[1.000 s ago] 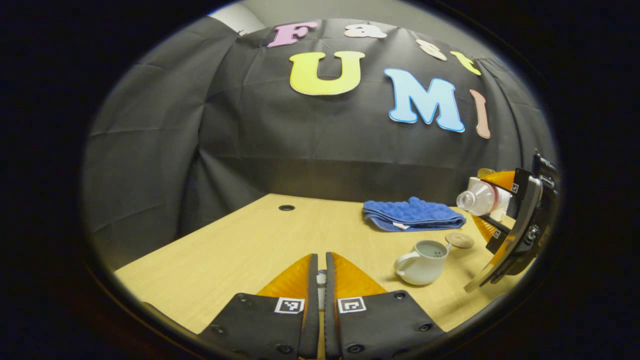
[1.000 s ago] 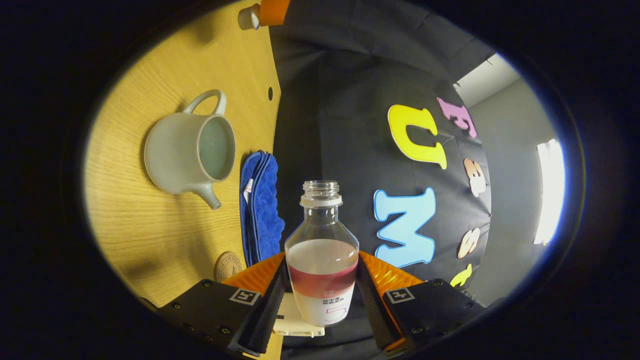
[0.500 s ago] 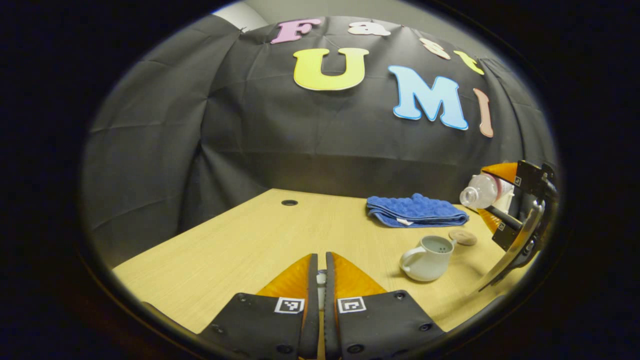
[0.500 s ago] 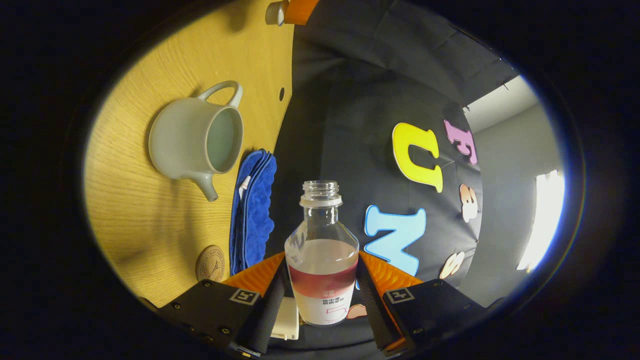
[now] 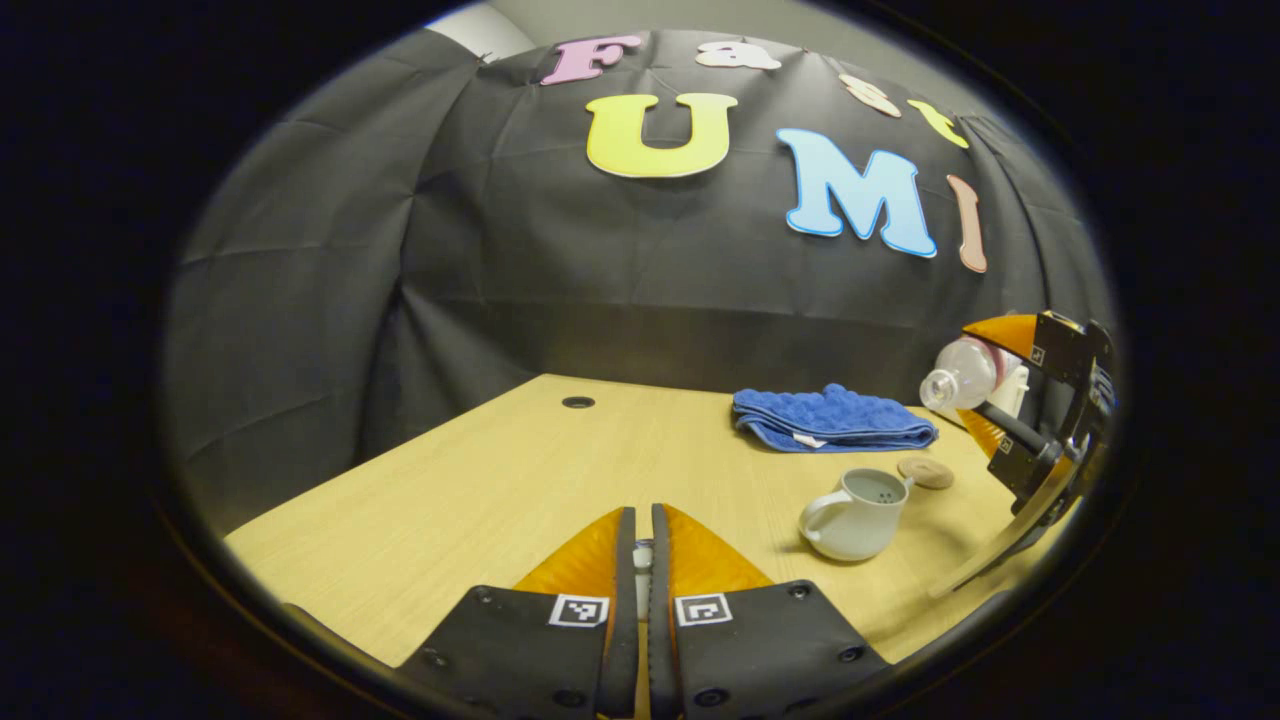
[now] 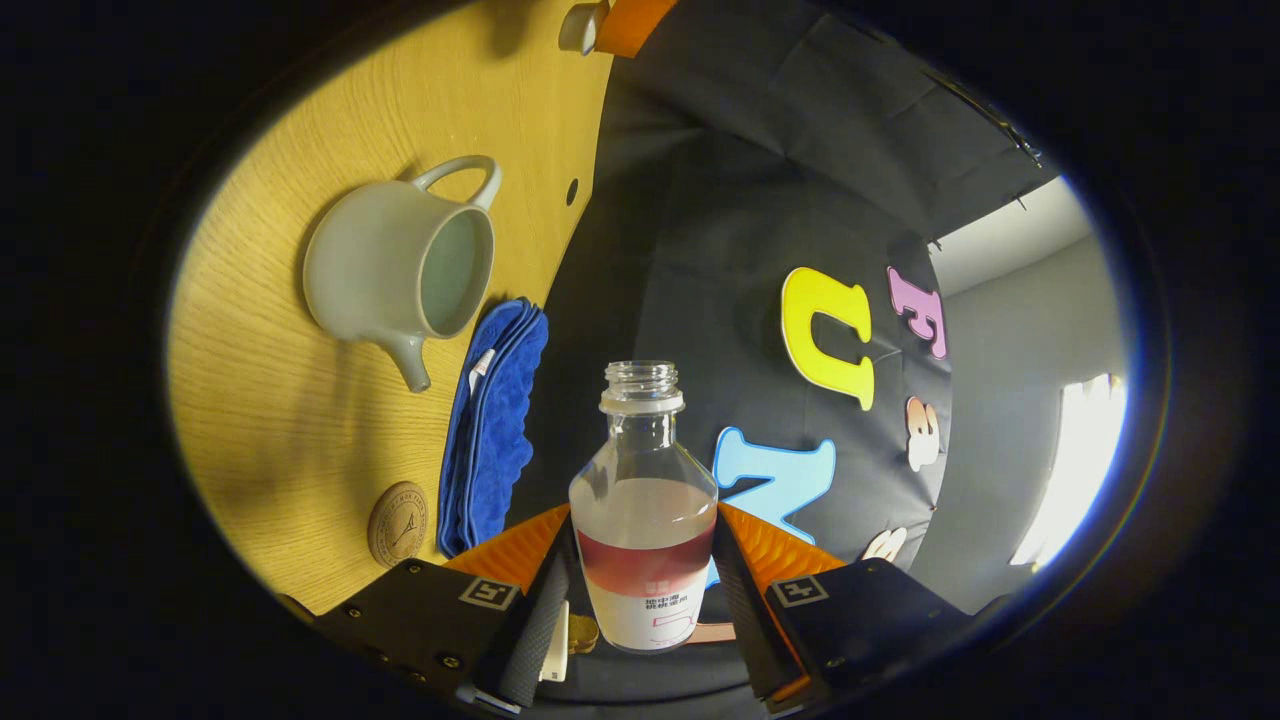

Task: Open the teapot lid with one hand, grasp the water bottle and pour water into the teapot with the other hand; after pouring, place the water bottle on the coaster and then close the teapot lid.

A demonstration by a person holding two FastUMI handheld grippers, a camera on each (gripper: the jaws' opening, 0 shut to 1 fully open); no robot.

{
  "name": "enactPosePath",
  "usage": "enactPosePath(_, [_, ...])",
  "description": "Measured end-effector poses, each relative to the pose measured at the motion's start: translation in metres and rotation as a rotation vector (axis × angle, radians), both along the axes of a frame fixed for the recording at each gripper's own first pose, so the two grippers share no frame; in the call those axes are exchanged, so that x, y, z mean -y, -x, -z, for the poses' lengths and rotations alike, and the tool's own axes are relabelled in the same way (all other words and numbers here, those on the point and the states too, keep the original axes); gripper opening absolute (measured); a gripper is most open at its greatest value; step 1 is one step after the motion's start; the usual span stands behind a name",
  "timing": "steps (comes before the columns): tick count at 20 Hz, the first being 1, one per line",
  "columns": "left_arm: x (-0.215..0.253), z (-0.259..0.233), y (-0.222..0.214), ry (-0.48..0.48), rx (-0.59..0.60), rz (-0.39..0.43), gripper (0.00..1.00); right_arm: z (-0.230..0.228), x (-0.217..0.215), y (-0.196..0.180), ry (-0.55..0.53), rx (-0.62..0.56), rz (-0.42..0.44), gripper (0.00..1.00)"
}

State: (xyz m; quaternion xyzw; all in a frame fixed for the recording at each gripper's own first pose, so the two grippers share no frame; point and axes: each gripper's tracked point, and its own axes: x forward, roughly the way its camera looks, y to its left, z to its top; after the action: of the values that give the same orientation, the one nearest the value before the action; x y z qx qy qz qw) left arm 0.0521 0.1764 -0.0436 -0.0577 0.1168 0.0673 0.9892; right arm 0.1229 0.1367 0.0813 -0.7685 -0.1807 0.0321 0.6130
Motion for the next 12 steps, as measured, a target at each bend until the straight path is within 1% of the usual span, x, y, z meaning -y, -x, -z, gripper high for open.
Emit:
enactPosePath(5, [-0.0001,0.0011,0.0001,0.000,-0.003,-0.001,0.11,-0.0057,-0.0064,0.0024,0.047,0.038,-0.019,0.76])
enactPosePath(6, [-0.0002,0.0014,-0.0003,0.001,-0.003,-0.002,0.11,-0.0073,-0.0073,0.0022,0.053,0.044,-0.022,0.73])
enactPosePath(7, [-0.0002,0.0018,-0.0001,0.001,-0.005,-0.002,0.10,-0.0074,-0.0076,0.0035,0.055,0.047,-0.022,0.76])
enactPosePath(12, [-0.0004,0.0048,-0.0003,0.008,-0.009,-0.002,0.10,-0.0112,-0.0079,0.0027,0.069,0.068,-0.021,0.76])
